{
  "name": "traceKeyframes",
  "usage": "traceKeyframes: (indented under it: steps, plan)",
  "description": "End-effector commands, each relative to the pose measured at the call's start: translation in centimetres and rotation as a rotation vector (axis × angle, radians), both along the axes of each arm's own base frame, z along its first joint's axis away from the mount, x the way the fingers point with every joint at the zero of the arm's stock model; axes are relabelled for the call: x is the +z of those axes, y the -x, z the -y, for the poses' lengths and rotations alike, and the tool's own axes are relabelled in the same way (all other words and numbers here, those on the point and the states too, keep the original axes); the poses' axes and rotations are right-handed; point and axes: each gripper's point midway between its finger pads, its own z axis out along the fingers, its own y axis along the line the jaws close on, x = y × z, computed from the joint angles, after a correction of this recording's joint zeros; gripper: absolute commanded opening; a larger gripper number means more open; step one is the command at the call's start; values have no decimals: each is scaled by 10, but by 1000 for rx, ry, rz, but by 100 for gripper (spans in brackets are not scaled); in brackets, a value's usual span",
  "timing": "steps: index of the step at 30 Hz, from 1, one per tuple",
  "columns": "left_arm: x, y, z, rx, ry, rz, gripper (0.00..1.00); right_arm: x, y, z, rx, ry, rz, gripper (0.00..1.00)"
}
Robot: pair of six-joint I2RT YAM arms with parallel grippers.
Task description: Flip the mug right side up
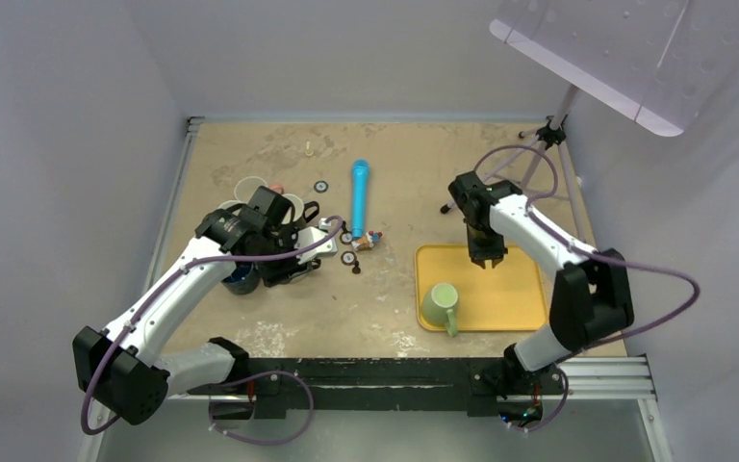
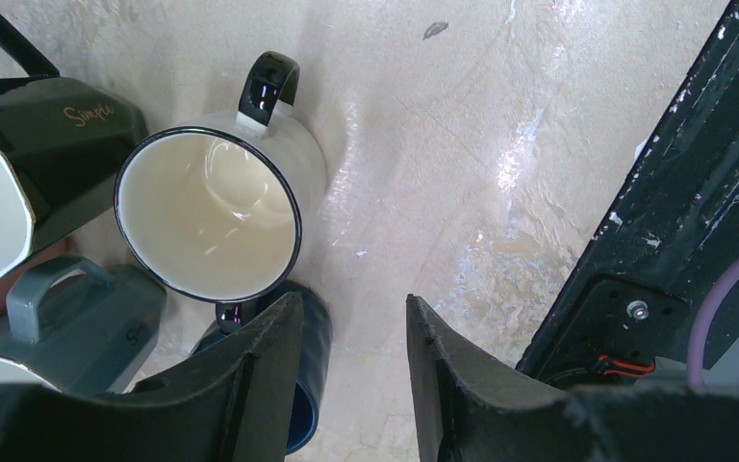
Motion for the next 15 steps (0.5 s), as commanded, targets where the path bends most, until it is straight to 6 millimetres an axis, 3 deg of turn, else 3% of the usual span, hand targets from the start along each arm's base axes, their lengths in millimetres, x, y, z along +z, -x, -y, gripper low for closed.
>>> traceKeyframes:
  steps: [1, 4, 11, 15]
  plan:
    - [14, -3, 5, -4, 40, 36, 48, 47, -1, -41, 60, -163, 223, 31]
    - [15, -5, 5, 2, 40, 40, 48, 64, 21, -57, 78, -278, 278, 53]
    - [21, -4, 6, 7, 56, 48, 48, 58, 91, -110, 244, -524, 222, 56]
    - [24, -2, 8, 4, 66, 40, 49, 51, 116, -117, 271, -545, 208, 59]
